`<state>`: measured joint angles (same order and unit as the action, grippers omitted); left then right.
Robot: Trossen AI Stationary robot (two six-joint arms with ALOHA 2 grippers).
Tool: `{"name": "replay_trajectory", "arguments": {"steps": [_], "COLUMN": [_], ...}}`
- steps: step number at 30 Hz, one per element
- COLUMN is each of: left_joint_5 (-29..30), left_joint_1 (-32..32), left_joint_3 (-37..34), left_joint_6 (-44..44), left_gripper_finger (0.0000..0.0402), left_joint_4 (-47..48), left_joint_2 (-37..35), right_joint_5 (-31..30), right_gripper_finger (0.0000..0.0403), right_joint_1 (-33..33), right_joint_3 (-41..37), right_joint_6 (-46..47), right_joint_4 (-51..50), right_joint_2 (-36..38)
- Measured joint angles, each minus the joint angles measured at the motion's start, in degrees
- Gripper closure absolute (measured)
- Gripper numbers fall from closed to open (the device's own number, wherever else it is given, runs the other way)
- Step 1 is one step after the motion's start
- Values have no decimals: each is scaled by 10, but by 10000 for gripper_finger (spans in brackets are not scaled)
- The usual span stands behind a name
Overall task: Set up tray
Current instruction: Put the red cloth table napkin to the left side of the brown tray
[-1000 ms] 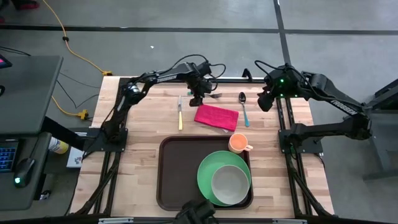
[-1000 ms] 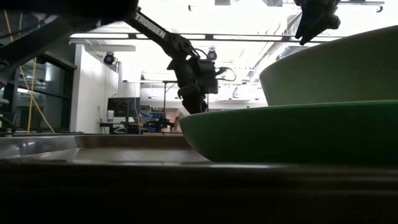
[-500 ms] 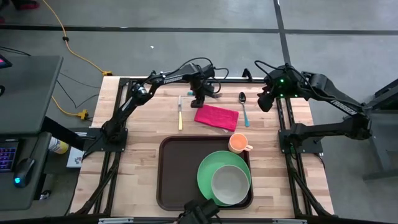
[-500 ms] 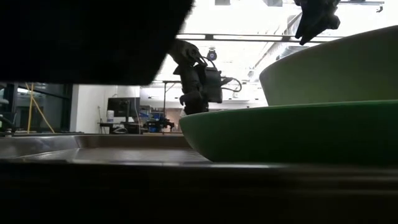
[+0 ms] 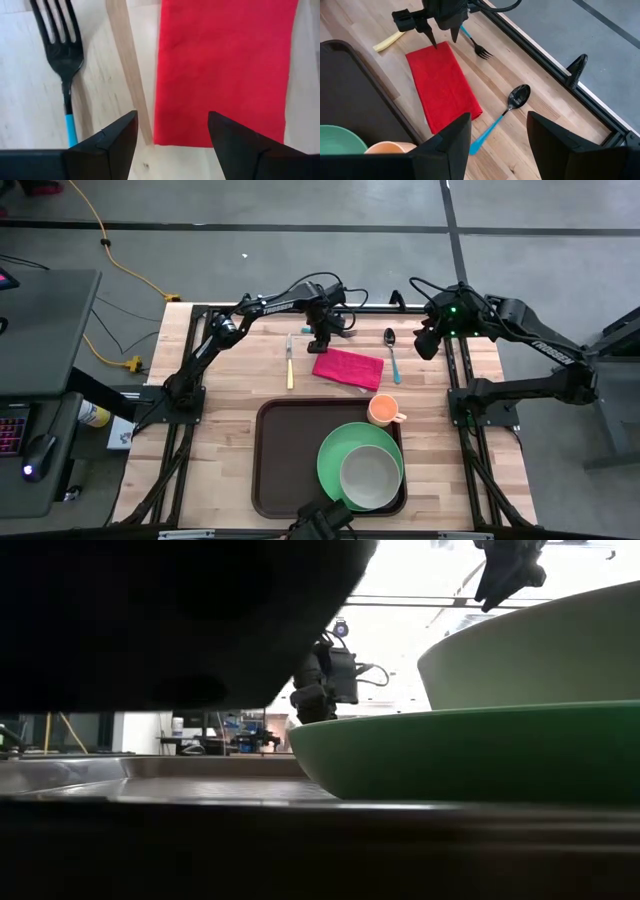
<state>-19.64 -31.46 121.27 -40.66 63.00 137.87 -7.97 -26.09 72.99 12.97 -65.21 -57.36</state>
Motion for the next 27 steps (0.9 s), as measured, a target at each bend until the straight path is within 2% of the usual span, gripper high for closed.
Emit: {"name": "replay_trajectory", "arguments": {"steps": [20,27], "left_joint_5": [-12,-46], "left_joint_1": [0,-11], "left_joint_3": [0,0], "left_joint_6": [12,8], "left_gripper_finger": [133,133], "left_joint_4": [4,6], "left_joint_2": [0,0], "right_joint_5": [9,9], "right_gripper_finger": [233,233], "right_joint_1": [0,0], "right_joint_3": [0,0], "right_joint_6": [-1,-2], "right_joint_4": [20,23], "right_joint_2": [0,0]}}
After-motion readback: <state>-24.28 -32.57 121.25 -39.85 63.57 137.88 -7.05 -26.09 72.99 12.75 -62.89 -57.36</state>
